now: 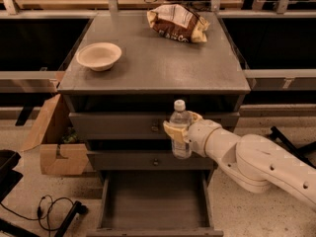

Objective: Place blue plastic bottle into bottom drawer

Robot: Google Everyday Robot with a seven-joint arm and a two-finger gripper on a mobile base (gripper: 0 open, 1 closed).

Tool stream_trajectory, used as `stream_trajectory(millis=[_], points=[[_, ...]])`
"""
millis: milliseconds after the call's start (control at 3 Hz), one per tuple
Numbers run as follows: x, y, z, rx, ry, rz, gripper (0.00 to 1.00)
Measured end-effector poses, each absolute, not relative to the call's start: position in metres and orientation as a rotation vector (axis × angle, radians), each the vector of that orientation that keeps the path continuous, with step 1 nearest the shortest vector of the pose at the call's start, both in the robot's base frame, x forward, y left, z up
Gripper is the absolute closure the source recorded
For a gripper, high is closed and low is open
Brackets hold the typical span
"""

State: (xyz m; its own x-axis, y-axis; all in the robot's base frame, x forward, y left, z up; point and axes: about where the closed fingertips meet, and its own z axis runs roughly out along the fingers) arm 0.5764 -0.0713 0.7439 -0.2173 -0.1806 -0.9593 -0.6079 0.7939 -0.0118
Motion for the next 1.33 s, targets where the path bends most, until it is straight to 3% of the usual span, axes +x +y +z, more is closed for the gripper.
stream_trajectory(millis=[667, 1333], points=[[0.567, -0.055, 0.666, -0.75, 1.687, 0.65, 1.0], [0.558, -0.038, 0.515, -0.92, 1.601, 0.945, 1.0]])
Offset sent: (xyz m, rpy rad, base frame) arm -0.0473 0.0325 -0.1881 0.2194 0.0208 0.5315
